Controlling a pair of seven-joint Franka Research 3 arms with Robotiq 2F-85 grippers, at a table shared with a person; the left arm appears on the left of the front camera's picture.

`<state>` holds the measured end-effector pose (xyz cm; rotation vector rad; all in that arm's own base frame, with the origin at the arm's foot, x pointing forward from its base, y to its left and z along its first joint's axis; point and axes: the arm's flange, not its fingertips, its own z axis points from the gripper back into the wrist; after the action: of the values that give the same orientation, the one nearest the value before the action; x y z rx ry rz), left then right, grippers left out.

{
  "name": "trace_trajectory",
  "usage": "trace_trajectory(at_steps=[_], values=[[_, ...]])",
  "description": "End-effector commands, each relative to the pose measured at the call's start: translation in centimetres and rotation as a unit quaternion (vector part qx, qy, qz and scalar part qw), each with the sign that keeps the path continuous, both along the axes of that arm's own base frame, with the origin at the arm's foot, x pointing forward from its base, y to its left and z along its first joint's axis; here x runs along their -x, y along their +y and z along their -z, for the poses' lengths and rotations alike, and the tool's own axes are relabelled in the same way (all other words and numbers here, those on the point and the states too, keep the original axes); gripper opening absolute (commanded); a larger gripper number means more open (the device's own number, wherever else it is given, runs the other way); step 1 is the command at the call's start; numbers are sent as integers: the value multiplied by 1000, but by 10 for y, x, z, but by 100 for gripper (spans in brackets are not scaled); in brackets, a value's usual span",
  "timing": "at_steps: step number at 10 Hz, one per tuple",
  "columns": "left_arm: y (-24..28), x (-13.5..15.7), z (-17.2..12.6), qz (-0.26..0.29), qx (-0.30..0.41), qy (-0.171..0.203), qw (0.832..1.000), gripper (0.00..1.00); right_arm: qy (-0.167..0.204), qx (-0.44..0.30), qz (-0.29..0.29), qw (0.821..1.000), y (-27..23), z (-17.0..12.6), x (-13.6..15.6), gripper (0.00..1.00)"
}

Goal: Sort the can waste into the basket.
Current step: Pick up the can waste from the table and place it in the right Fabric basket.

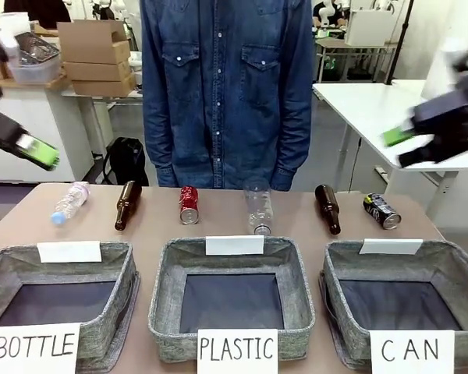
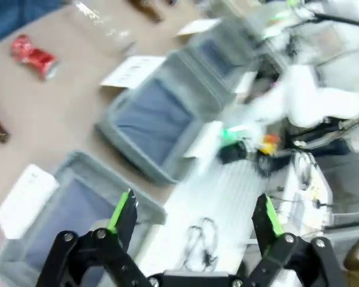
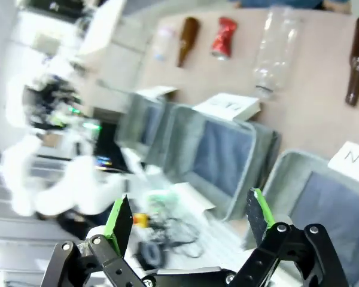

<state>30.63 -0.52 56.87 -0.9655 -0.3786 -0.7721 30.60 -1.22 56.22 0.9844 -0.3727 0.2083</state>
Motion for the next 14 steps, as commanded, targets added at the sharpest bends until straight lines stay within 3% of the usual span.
trace_trajectory(at_steps=[1,2,3,4,5,11,12,13,14], values=[[37,-24,15,2,218,288,932,100,166,-260,123,943,-38,25,-14,100],[54,-30,22,-65,278,298,911,100,169,-281,158,931,-56,38,-13,100],[68,-34,30,-78,323,300,894,100,165,-300,195,919,-72,51,-7,100],[68,-42,35,-97,334,311,885,100,137,-297,236,915,-78,57,4,100],[71,-14,27,8,200,157,967,100,126,-203,92,967,-78,40,-5,100],[71,-14,27,8,200,157,967,100,126,-203,92,967,-78,40,-5,100],[71,-14,27,8,200,157,967,100,140,-199,97,965,-71,38,-2,100],[71,-14,27,8,200,157,967,100,123,-55,127,983,-60,35,-17,100],[71,-14,27,8,200,157,967,100,112,90,94,985,-53,37,-28,100]])
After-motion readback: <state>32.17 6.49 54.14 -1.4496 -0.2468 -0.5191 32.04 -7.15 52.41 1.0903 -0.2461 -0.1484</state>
